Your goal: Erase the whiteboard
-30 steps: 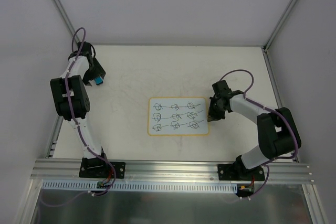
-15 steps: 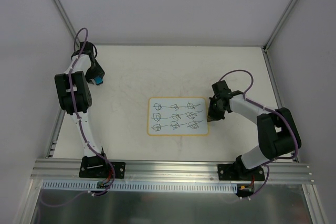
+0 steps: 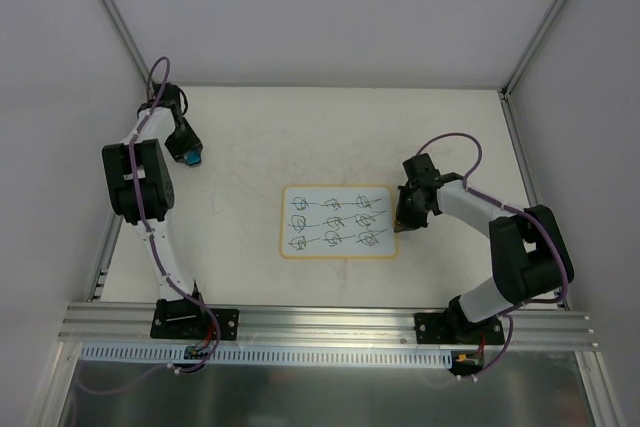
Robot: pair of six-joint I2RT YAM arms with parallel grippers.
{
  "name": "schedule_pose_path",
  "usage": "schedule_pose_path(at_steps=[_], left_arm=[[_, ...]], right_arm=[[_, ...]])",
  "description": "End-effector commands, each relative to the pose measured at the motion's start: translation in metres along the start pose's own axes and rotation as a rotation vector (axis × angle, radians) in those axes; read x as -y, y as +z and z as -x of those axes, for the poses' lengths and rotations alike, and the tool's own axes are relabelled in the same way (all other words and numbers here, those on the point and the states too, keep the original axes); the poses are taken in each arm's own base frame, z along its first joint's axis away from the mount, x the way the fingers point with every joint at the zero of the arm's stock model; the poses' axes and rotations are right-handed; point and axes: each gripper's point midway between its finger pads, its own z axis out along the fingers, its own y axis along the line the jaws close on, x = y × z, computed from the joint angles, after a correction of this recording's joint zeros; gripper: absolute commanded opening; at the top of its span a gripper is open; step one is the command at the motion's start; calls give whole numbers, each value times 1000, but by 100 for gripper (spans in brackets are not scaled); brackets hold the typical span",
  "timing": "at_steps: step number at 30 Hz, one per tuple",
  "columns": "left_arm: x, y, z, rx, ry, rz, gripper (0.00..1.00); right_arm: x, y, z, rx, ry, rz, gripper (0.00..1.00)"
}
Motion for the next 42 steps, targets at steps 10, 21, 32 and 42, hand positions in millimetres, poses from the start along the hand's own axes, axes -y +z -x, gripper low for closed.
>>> schedule_pose_path(at_steps=[10,21,32,42], left_arm=[[130,-110,-154,-83,411,-309,13],[180,-109,-257,-189,601,-321,6],[181,-85,-310,-223,682,-222,0],[115,-65,-295,-201,629,-44,0]], right_arm=[[5,4,-10,-27,-23,-32,0],[-3,8,0,-19,-9,-15,0],[-1,11,-2,-18,-1,-32,0],[5,11,-8,-17,27,-54,0]])
